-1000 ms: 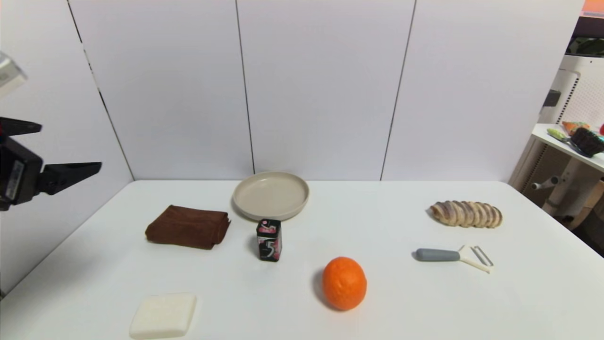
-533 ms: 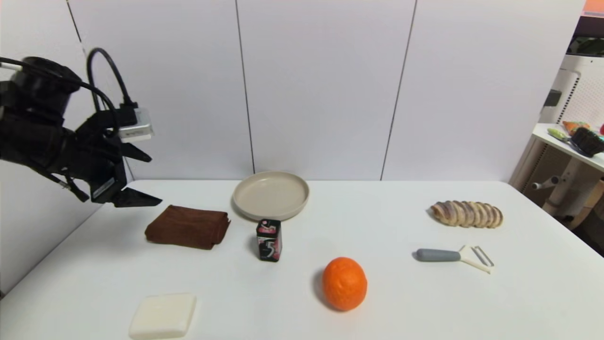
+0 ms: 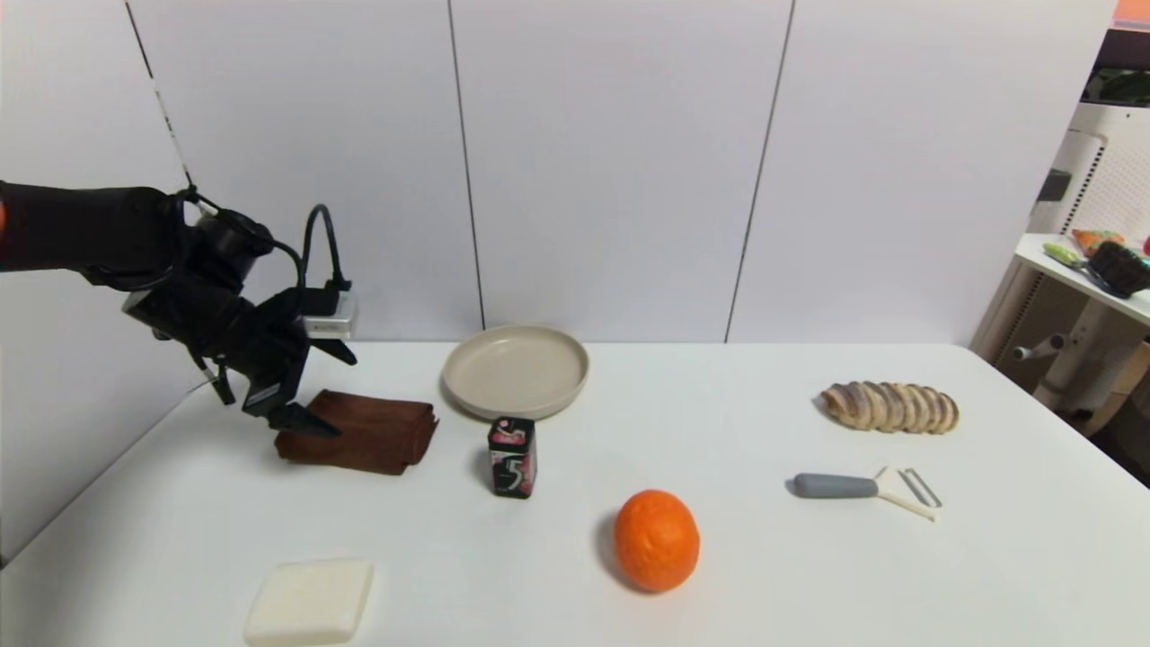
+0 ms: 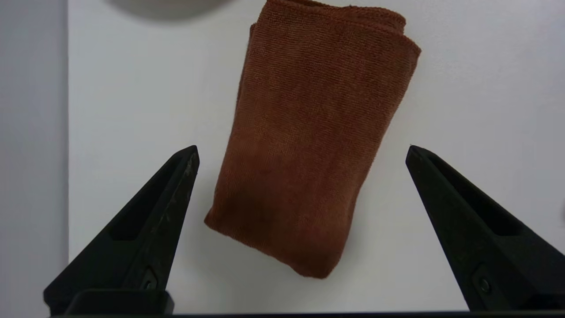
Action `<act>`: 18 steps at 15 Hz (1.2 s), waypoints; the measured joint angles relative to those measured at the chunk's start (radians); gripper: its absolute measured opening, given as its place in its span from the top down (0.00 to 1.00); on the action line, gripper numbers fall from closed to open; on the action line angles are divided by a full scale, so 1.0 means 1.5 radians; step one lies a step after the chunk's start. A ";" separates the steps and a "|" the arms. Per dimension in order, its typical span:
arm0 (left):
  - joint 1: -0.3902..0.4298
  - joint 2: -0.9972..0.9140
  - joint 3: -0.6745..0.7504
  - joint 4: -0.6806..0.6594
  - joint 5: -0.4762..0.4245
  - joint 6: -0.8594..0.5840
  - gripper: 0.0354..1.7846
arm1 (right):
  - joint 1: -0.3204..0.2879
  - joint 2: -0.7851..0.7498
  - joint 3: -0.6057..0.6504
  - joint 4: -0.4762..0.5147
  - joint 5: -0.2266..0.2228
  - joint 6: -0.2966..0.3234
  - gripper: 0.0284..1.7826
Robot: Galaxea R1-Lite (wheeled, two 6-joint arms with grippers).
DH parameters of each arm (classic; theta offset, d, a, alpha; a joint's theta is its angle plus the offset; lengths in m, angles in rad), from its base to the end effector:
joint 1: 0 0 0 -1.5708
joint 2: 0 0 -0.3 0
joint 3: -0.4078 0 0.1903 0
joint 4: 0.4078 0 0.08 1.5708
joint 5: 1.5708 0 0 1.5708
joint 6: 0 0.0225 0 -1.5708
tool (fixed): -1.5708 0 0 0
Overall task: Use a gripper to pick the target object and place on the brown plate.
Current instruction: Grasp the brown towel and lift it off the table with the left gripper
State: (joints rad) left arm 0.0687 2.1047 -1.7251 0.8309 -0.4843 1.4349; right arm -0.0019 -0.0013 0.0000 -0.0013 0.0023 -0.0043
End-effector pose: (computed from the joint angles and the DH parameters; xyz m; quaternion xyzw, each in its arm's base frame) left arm 0.3779 0.0155 0.1701 0.4120 0.3009 -0.4877 0.7084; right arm -0.0229 0.0001 0.0756 -0.0022 -0.0013 0.0002 1.0000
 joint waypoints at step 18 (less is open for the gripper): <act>-0.006 0.143 -0.067 0.027 -0.015 -0.030 0.06 | 0.000 0.000 0.000 0.000 0.000 0.000 0.05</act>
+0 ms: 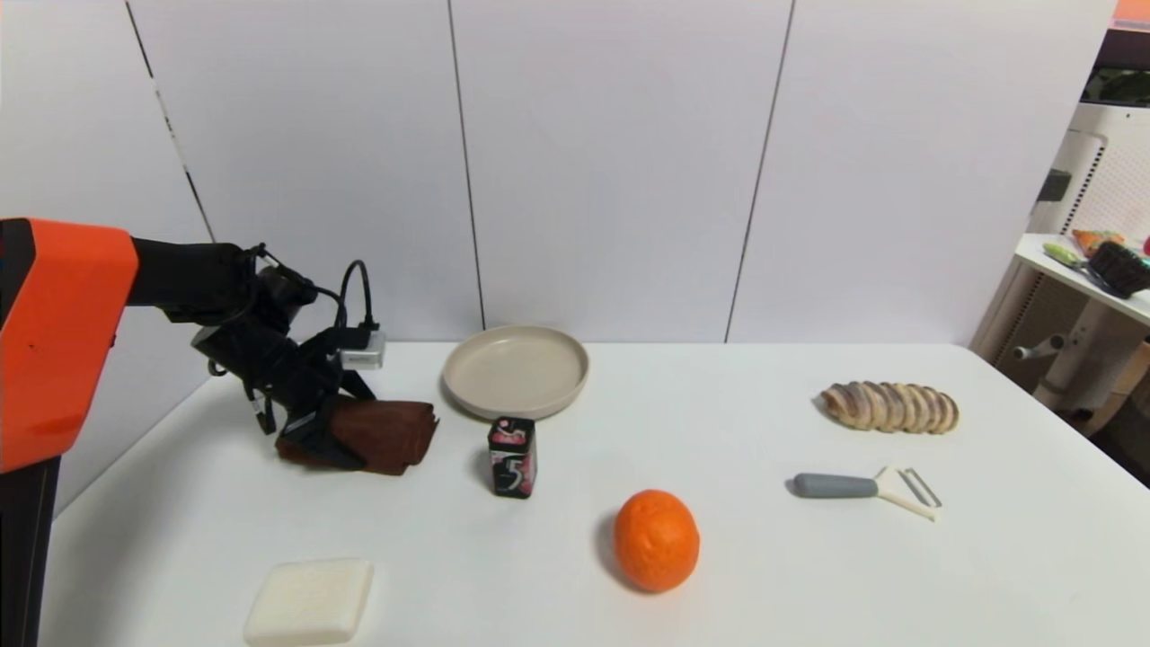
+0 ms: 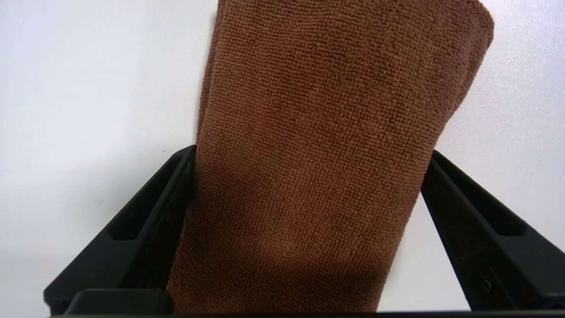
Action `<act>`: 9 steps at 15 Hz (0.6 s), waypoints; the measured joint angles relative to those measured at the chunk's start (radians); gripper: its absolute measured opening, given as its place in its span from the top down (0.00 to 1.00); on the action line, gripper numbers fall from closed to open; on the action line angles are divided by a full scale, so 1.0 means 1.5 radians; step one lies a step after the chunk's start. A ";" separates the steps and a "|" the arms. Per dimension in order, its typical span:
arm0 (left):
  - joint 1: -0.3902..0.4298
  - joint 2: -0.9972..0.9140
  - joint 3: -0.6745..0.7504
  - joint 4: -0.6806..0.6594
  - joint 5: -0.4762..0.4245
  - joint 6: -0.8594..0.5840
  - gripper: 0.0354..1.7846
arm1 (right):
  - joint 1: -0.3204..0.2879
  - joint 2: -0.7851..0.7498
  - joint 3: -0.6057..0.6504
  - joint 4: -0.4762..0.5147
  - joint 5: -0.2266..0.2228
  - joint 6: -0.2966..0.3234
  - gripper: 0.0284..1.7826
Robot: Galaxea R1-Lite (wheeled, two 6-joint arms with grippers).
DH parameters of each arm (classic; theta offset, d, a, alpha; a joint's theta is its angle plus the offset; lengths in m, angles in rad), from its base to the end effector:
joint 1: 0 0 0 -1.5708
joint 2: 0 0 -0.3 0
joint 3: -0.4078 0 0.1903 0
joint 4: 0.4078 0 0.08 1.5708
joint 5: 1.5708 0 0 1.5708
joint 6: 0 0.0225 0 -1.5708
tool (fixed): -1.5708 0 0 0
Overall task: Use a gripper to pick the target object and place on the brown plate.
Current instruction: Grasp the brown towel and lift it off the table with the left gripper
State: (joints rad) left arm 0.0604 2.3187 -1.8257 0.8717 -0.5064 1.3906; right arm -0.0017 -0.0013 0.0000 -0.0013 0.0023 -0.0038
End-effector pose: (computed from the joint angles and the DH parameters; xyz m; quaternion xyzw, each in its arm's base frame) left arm 0.4139 0.0141 0.1062 0.3495 0.3550 -0.5197 0.6941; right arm -0.0229 0.0001 0.0756 -0.0019 -0.0013 0.0003 1.0000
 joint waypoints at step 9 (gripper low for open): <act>-0.002 -0.008 0.001 0.062 -0.005 -0.015 0.79 | 0.000 0.000 0.000 0.000 0.000 0.000 0.05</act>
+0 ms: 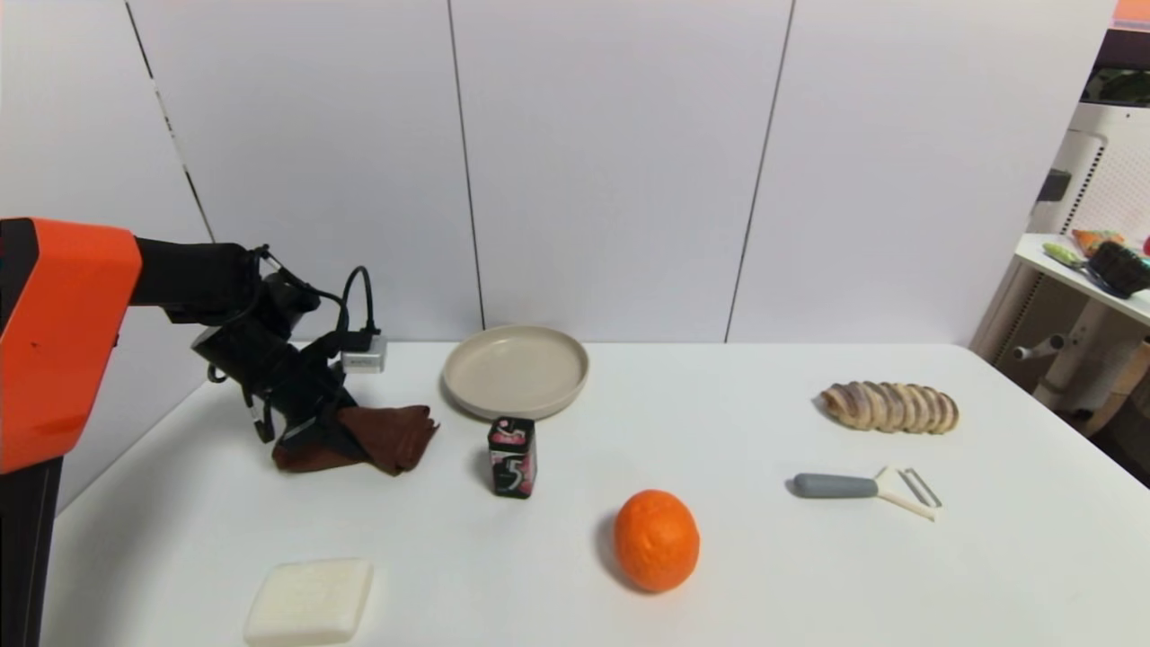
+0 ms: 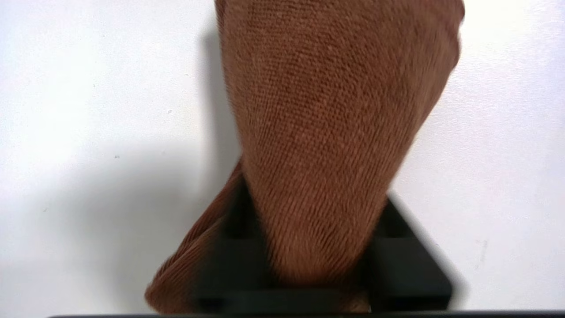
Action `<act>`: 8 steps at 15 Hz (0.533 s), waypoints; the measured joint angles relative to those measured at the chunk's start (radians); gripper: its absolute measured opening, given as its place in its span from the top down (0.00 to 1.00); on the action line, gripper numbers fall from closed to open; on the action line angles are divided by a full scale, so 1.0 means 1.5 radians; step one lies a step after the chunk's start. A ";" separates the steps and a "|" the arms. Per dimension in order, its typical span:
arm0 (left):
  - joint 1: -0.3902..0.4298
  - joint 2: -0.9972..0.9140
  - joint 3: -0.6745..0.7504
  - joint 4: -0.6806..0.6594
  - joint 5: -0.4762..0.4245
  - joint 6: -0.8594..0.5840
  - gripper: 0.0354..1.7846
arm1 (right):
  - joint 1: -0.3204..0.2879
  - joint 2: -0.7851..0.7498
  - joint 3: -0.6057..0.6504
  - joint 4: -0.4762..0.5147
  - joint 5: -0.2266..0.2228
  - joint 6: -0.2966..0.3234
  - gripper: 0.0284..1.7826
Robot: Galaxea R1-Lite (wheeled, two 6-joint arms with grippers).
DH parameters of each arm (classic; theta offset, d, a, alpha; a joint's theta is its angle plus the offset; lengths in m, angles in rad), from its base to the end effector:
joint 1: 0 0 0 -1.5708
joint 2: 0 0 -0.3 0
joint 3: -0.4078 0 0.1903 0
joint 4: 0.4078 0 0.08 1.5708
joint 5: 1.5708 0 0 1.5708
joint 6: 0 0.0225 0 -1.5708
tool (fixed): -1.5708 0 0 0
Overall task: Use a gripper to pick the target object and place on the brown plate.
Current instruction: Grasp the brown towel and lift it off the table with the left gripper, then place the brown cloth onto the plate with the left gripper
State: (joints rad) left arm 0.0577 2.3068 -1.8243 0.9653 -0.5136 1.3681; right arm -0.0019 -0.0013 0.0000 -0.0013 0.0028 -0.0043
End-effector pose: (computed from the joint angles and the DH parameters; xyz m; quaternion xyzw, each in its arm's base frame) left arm 0.4034 0.0122 0.1093 0.3166 0.3855 -0.5328 0.6836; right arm -0.0229 0.0001 0.0756 -0.0022 -0.0013 0.0004 1.0000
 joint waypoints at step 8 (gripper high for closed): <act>-0.014 -0.069 -0.081 -0.003 -0.066 -0.118 0.80 | 0.000 0.000 0.000 0.000 0.000 0.000 0.05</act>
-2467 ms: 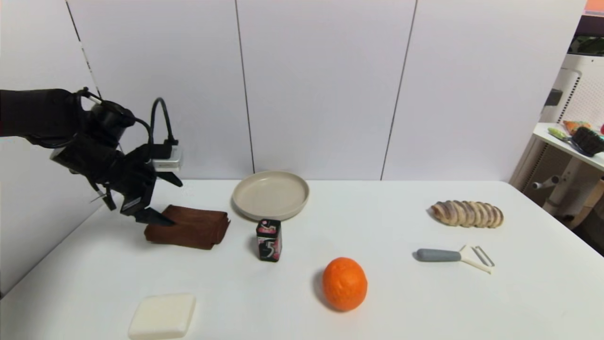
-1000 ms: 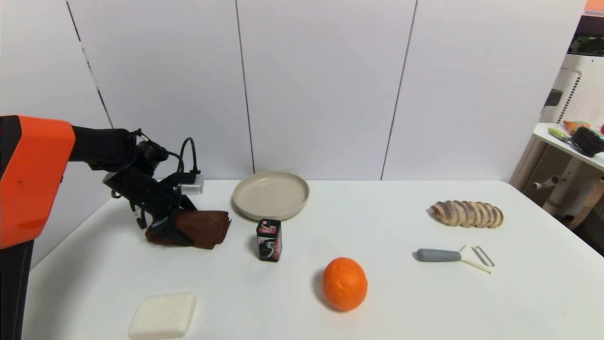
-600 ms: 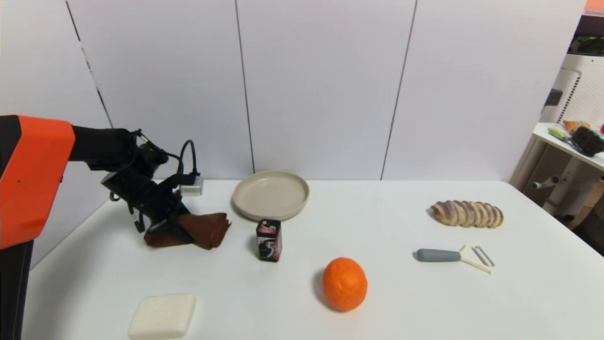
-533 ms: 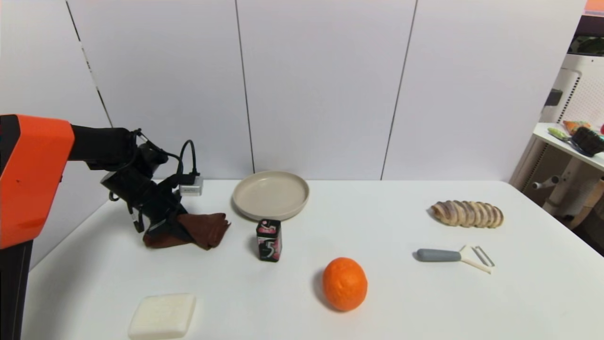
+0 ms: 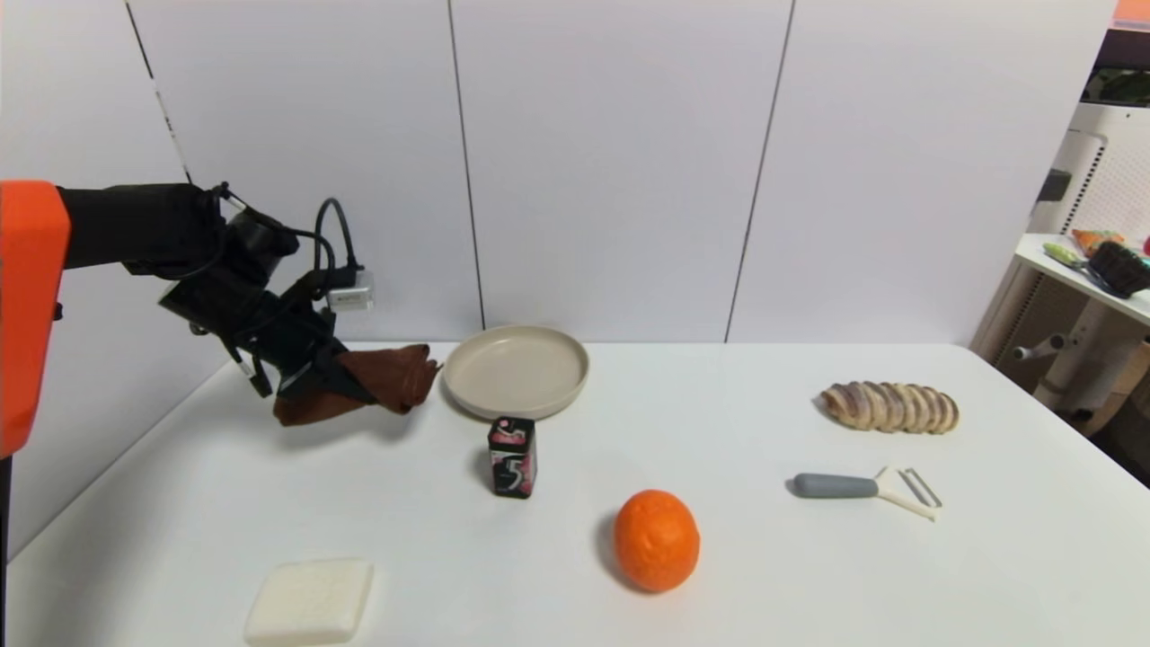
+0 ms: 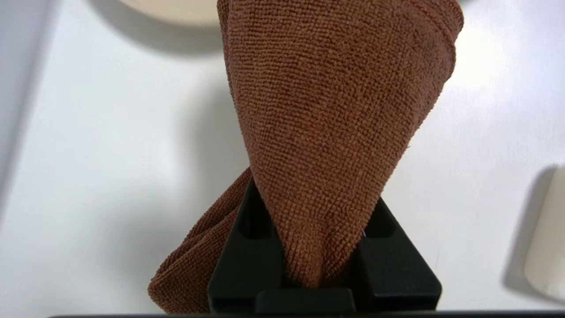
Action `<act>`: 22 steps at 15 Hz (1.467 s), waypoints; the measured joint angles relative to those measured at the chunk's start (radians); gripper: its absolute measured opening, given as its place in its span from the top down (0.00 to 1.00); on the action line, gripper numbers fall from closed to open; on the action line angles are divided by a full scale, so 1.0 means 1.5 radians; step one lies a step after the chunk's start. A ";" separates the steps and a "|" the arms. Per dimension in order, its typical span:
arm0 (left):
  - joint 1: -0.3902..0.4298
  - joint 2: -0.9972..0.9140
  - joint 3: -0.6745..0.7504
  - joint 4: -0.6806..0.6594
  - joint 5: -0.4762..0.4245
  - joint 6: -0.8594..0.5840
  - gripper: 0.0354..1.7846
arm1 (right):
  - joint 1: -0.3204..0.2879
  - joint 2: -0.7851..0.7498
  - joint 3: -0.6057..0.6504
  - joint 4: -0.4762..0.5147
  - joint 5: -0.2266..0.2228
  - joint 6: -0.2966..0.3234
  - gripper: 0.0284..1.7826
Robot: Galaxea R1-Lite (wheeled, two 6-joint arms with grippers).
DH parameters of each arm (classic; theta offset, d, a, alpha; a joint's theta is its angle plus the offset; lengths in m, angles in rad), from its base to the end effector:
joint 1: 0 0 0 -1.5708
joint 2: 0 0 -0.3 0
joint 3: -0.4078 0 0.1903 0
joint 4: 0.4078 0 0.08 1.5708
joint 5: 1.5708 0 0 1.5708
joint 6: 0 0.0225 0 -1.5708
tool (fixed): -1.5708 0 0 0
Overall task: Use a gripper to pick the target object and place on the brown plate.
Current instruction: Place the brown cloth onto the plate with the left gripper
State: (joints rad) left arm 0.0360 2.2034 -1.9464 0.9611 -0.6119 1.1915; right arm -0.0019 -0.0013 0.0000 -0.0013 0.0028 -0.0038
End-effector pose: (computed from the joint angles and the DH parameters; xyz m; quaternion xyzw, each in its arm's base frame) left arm 0.3997 0.0015 0.1782 0.2906 0.3182 -0.4971 0.7531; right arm -0.0229 0.0001 0.0756 -0.0019 -0.0013 0.0004 1.0000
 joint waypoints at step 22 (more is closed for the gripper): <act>-0.182 0.129 -0.020 -0.469 -0.020 -0.274 0.41 | 0.000 0.000 0.000 0.000 0.000 0.000 0.05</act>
State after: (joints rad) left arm -0.2377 2.3966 -1.9757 0.2583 -0.6421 0.7806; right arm -0.0023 -0.0013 0.0000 -0.0013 0.0028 -0.0043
